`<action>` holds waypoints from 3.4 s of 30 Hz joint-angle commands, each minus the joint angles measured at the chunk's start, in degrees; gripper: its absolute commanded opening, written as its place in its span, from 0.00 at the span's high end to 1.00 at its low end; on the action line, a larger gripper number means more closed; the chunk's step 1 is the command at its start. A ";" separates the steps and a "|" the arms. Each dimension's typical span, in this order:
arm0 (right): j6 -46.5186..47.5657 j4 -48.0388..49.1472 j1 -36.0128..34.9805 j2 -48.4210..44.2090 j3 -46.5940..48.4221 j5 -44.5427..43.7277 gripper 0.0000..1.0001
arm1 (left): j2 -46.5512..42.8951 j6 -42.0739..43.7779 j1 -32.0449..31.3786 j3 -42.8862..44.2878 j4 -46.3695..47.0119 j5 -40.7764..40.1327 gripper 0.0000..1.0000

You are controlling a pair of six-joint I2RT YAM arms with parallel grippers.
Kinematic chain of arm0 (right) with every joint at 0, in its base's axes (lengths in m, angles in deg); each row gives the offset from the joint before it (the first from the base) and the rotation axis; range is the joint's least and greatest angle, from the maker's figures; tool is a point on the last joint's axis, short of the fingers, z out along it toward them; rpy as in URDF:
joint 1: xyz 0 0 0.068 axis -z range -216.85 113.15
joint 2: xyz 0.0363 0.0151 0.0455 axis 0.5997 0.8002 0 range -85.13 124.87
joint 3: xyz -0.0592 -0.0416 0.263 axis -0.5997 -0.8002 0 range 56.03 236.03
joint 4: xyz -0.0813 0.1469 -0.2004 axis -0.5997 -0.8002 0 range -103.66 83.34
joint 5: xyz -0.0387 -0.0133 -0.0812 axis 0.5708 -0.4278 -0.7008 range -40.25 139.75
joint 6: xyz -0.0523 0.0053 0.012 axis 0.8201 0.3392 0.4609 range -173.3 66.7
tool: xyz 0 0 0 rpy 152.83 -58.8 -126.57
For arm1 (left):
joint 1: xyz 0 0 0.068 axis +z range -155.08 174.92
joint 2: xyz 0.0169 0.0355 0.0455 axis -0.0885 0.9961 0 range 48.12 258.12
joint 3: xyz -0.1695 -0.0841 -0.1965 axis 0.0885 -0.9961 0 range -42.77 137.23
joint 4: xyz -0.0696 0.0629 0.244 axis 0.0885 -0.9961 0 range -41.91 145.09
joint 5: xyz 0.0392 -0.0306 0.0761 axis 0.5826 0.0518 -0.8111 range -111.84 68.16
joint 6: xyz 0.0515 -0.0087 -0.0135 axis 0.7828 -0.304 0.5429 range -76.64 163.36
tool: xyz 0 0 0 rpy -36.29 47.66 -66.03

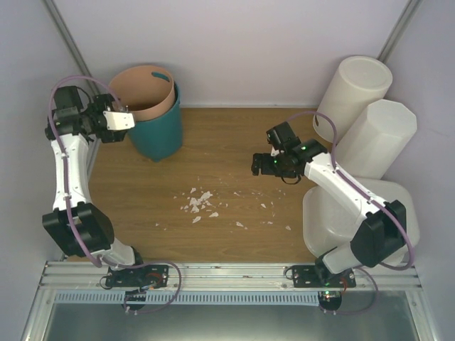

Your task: Turn the large container upside down

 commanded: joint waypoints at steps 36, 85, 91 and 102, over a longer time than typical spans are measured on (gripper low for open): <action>1.04 5.30 -0.50 -0.16 -3.74 1.95 0.00 | -2.15 -8.91 -0.68 -11.78 36.68 6.41 0.01; 1.28 7.60 -0.54 -1.47 -5.00 1.95 0.00 | 9.44 -9.68 -4.95 -19.45 69.56 10.74 0.06; 1.54 7.64 -0.55 -1.08 -4.58 2.06 0.00 | 12.76 -5.75 -5.91 -16.65 68.28 9.58 0.35; 1.49 8.15 -0.50 -1.25 -4.85 1.93 0.00 | 14.04 3.42 -6.63 -13.95 54.66 11.16 0.37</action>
